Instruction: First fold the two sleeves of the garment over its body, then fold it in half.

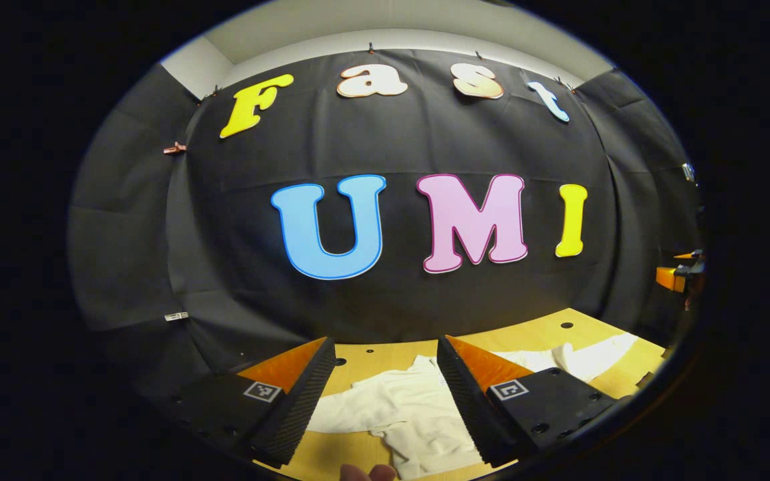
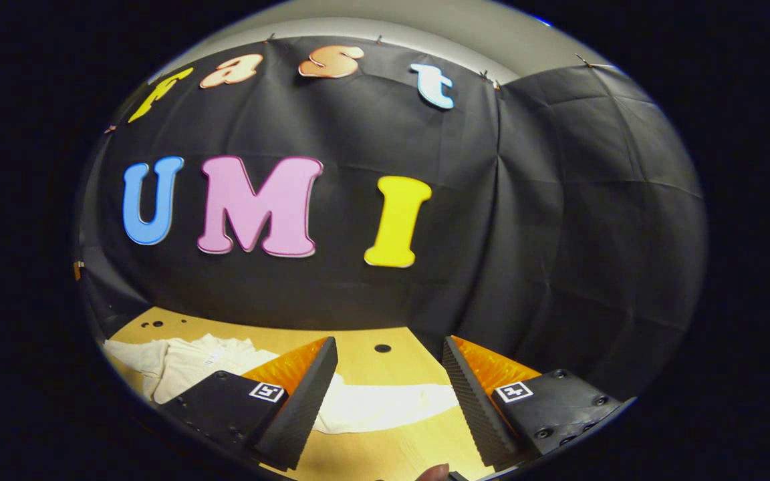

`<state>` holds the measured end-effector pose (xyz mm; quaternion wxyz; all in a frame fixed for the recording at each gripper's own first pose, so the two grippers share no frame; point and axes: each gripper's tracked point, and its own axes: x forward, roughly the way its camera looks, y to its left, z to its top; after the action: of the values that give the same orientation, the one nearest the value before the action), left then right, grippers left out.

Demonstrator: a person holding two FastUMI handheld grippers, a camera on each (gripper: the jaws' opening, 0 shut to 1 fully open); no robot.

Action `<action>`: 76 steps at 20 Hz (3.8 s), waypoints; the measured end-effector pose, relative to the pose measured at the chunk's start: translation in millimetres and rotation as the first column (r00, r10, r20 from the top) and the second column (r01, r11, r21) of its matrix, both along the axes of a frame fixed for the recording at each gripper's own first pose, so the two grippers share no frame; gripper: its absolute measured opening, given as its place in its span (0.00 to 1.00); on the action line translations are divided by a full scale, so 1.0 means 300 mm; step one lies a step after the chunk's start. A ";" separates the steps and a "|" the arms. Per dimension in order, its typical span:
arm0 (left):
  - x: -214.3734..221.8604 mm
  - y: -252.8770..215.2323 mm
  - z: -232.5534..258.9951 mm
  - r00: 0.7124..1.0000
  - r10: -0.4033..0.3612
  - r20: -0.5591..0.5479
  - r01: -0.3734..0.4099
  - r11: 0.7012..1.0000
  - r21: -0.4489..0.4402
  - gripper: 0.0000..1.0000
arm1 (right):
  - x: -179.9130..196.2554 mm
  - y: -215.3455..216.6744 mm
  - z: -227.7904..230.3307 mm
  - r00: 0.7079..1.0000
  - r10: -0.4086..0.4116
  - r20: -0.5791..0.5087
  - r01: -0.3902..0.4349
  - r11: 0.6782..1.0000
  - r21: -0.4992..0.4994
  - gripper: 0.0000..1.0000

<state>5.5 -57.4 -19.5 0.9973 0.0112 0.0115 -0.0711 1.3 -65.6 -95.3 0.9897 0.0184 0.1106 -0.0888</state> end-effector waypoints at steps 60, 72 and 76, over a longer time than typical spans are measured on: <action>0.083 -0.042 -0.202 0.992 -0.062 -0.112 0.067 0.997 0.039 0.96 | 0.134 -0.050 -0.625 0.966 -0.077 -0.248 0.119 0.980 0.162 0.07; 0.126 0.298 -0.296 0.993 0.003 -0.114 -0.004 1.000 -0.006 0.96 | 0.217 0.540 -0.406 0.988 0.118 -0.098 -0.091 0.964 0.248 0.06; 0.128 0.402 -0.347 0.991 0.038 -0.125 -0.038 0.999 0.001 0.96 | 0.249 0.800 -0.384 0.965 0.252 -0.073 -0.226 0.940 0.257 0.06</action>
<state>44.0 63.1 -123.4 0.9959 0.0058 0.0741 -0.0525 76.0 174.4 -210.6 0.9761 0.1228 0.1737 0.0455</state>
